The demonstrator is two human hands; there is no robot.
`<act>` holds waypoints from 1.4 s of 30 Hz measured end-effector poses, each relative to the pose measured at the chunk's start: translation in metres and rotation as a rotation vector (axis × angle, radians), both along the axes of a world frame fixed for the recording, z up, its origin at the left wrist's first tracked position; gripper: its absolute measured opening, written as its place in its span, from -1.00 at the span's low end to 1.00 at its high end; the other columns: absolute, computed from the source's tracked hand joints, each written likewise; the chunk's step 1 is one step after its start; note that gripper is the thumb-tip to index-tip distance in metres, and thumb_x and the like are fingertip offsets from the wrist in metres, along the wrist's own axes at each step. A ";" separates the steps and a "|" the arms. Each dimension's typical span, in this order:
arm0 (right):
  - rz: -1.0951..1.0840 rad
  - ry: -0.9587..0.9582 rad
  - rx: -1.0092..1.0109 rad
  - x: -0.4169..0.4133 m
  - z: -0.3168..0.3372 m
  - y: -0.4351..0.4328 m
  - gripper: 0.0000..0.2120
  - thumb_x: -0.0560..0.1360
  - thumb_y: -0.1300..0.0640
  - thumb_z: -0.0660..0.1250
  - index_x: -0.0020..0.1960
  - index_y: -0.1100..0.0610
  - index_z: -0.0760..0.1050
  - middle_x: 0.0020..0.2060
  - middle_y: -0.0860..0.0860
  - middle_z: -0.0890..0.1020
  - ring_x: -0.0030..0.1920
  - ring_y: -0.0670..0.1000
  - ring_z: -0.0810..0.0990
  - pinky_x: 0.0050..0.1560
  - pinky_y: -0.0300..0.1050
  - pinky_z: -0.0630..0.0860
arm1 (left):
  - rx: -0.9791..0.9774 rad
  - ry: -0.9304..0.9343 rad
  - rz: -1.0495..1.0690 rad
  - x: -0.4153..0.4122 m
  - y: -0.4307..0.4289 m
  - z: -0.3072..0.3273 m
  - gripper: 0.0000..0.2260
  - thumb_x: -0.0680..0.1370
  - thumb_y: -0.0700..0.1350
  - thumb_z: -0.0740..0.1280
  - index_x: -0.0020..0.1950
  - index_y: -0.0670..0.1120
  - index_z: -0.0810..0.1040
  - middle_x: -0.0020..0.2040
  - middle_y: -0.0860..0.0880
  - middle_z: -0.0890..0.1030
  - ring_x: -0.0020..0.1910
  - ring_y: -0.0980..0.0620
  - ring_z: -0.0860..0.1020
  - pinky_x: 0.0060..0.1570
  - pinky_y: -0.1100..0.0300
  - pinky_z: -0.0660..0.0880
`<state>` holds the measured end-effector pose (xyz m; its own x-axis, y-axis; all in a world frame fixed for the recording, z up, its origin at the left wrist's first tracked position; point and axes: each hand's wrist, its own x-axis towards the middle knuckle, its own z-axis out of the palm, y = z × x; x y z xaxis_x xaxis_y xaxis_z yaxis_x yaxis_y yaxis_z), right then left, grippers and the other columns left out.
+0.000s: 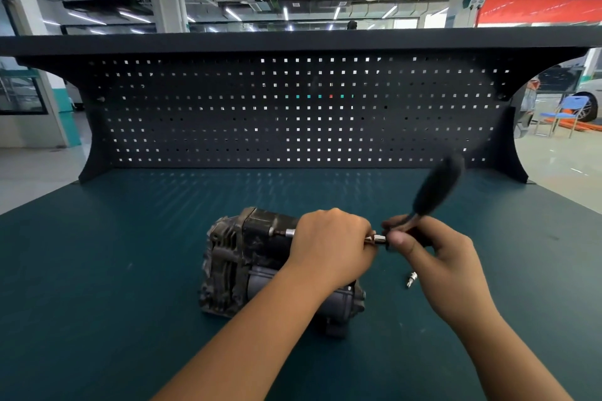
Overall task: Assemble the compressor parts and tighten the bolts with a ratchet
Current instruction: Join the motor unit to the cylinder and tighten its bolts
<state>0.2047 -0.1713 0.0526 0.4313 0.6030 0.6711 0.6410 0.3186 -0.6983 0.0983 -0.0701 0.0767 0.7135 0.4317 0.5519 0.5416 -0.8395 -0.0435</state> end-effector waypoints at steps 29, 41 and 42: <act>-0.017 -0.318 0.151 -0.003 -0.026 -0.002 -0.51 0.35 0.44 0.41 0.18 0.03 0.56 0.08 -0.13 0.61 0.07 -0.07 0.56 0.08 -0.16 0.49 | -0.026 0.013 0.004 -0.004 -0.006 0.003 -0.75 0.47 0.01 0.21 -0.36 -0.07 0.32 -0.30 -0.06 0.52 -0.20 -0.17 0.52 -0.47 0.17 0.07; -0.147 0.144 -0.160 -0.013 0.013 0.007 -0.63 0.52 -0.04 0.27 -0.27 0.24 0.54 -0.44 0.08 0.59 -0.37 0.09 0.56 -0.35 -0.13 0.42 | 0.015 -0.013 0.009 -0.002 -0.002 -0.001 -0.70 0.46 0.02 0.19 -0.40 -0.05 0.20 -0.37 -0.01 0.45 -0.37 -0.09 0.30 -0.48 0.22 0.02; -0.176 0.156 -0.187 -0.014 0.014 0.009 -0.55 0.53 -0.07 0.24 -0.24 0.32 0.53 -0.41 0.15 0.59 -0.33 0.16 0.56 -0.37 -0.10 0.40 | 0.018 -0.008 0.009 -0.002 -0.002 -0.001 -0.70 0.46 0.02 0.19 -0.40 -0.05 0.21 -0.36 -0.02 0.47 -0.37 -0.09 0.30 -0.48 0.22 0.02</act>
